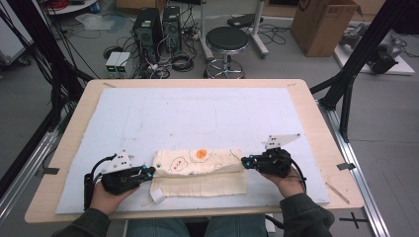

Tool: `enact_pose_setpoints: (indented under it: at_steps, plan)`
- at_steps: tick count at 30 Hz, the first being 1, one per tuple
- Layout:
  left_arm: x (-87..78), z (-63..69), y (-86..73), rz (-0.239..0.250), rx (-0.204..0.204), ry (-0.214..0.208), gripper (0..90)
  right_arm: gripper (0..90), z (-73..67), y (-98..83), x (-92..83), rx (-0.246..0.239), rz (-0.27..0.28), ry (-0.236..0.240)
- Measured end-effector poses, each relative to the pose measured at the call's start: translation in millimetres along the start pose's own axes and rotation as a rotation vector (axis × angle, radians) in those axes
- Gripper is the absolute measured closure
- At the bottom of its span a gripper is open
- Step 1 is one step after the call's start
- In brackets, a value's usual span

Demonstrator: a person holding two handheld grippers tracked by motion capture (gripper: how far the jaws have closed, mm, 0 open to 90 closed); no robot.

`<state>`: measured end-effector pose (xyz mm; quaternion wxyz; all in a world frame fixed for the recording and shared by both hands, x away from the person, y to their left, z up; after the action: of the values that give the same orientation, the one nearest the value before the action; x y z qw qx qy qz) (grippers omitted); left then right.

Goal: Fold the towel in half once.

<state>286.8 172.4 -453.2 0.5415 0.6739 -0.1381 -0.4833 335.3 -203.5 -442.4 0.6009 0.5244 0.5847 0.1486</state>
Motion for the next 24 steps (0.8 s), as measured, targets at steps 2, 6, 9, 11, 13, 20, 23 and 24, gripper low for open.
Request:
enact_pose_setpoints:
  at_steps: [2, 6, 9, 11, 13, 20, 23, 24]
  plan:
    - [-2.0, 2.8, -1.4, 0.000, 0.003, -0.005, 86.2, 87.4, -2.3, -2.5, -0.2, 0.000, -0.007, 0.004]
    - [-4.2, 6.5, -4.1, -0.007, 0.008, -0.012, 86.2, 87.4, -6.9, -6.4, 0.0, -0.009, -0.020, 0.007]
    - [-6.0, 9.2, -6.9, -0.013, 0.012, -0.016, 86.2, 87.4, -10.8, -8.7, -0.5, -0.005, -0.026, 0.013]
    - [-7.5, 10.6, -8.6, -0.017, 0.018, -0.017, 86.1, 87.4, -13.7, -9.9, -1.1, -0.006, -0.025, 0.017]
    - [-8.4, 12.4, -10.6, -0.024, 0.021, -0.020, 86.0, 87.4, -15.5, -11.2, -2.6, -0.008, -0.027, 0.018]
    - [-7.3, 16.9, -15.8, -0.052, 0.036, -0.037, 86.1, 87.4, -20.1, -18.8, -1.3, -0.017, -0.047, 0.028]
    - [-7.7, 18.5, -16.9, -0.055, 0.035, -0.053, 85.5, 87.4, -22.7, -24.3, 0.9, -0.014, -0.078, 0.038]
    - [-8.0, 19.4, -16.7, -0.051, 0.036, -0.063, 84.0, 87.2, -22.7, -25.3, 1.5, -0.015, -0.081, 0.043]
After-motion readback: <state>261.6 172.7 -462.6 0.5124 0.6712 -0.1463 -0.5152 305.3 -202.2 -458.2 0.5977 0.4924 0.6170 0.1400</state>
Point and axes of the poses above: each handheld gripper's, and its own axes: x roughly forward along the jaws, y roughly out of its top, z roughly to its right, the point moved 6 cm from there along x, roughly forward along the jaws, and after that the axes turned 1 degree about x, right-handed, at the moved point
